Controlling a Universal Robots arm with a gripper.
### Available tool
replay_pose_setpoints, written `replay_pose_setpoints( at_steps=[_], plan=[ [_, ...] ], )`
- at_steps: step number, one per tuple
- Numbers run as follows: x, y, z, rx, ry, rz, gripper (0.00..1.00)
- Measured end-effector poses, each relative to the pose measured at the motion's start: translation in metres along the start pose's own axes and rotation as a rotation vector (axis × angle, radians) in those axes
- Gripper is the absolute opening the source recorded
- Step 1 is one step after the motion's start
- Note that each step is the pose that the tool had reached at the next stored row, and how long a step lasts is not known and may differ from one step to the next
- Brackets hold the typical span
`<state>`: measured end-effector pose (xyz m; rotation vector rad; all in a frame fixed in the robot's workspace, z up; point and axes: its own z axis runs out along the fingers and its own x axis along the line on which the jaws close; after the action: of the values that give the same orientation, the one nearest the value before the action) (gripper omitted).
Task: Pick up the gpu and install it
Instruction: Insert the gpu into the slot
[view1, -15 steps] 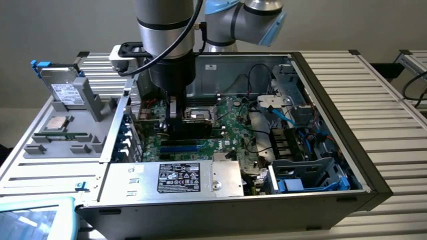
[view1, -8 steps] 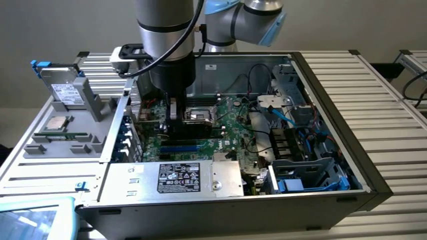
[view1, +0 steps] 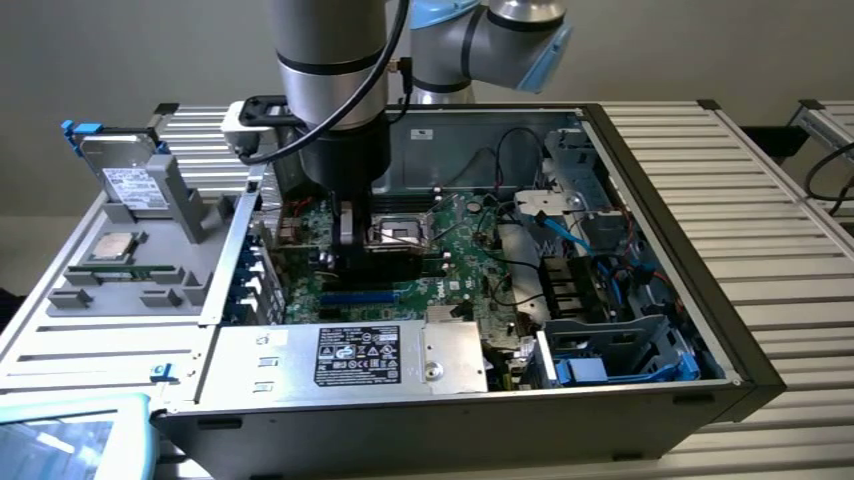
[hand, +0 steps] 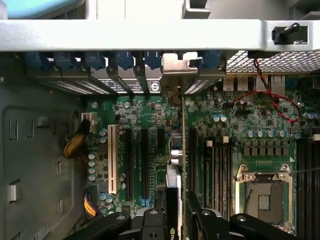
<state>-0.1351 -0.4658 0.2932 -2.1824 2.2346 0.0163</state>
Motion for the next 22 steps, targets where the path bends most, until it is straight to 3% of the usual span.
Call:
replay_pose_setpoints(
  at_steps=[14,19,22],
  plan=[
    [0.0002,0.0005,0.0098,0.0002,0.0006,-0.001,0.27],
    [0.0001,0.0005,0.0099,-0.0002,0.0107,-0.001,0.27],
    [0.0000,0.0005,0.0099,-0.0005,0.0137,-0.001,0.27]
  ],
)
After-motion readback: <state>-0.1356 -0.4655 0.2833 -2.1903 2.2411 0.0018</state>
